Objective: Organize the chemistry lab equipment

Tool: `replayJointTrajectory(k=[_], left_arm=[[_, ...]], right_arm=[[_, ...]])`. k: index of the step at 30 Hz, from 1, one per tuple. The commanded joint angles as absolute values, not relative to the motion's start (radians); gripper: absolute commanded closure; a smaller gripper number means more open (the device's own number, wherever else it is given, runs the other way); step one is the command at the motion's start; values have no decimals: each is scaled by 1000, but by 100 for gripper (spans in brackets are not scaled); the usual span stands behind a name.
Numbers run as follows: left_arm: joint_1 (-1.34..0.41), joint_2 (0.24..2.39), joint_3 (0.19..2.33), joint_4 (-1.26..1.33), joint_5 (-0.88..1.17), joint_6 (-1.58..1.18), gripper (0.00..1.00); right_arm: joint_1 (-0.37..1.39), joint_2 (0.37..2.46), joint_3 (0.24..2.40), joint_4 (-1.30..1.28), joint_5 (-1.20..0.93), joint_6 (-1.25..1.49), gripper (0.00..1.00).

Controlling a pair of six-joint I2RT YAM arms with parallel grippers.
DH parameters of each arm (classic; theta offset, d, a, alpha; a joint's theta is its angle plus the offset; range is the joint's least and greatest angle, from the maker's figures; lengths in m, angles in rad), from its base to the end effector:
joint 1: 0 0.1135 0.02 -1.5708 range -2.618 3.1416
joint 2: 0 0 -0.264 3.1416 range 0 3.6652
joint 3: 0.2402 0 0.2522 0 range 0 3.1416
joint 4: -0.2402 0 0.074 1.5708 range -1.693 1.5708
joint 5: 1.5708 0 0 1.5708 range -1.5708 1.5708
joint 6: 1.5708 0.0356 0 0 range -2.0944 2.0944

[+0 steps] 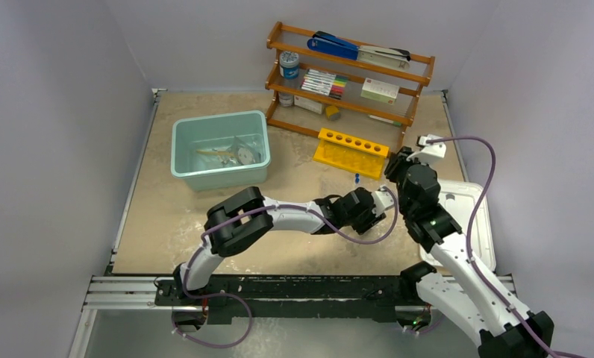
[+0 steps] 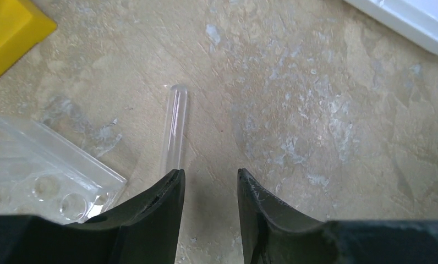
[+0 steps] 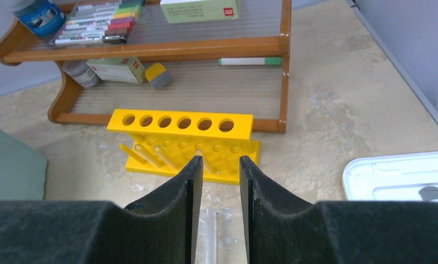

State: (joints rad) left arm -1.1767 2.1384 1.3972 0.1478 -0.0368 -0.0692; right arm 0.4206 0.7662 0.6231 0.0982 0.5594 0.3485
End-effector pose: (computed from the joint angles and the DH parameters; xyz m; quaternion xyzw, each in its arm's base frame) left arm 0.1832 -0.4371 0.1537 0.4569 0.7554 -0.2607 0.3907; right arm 0.1765 0.0582 0.3163 0.1656 0.7011 0.0642 0.6905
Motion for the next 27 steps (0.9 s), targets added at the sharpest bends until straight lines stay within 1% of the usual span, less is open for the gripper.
replayJointTrajectory(k=[1,8,19,22,25,27], left_arm=[[-1168,2156,1461,159,-2,-33,61],[-1161,2193,1471,160,3,-29,63],[-1154,2212,1474,159,27,-39,74],[-1153,2211,1472,151,28,-41,88],[-1153,2212,1473,144,25,-47,100],[-1152,2216,1473,137,26,-48,100]], right_arm=[[423,729,701,79,615,354,67],[423,685,739,48,627,342,66],[423,712,725,63,627,340,66],[423,710,722,66,622,339,66],[423,716,719,70,614,342,66],[423,721,717,71,611,346,66]])
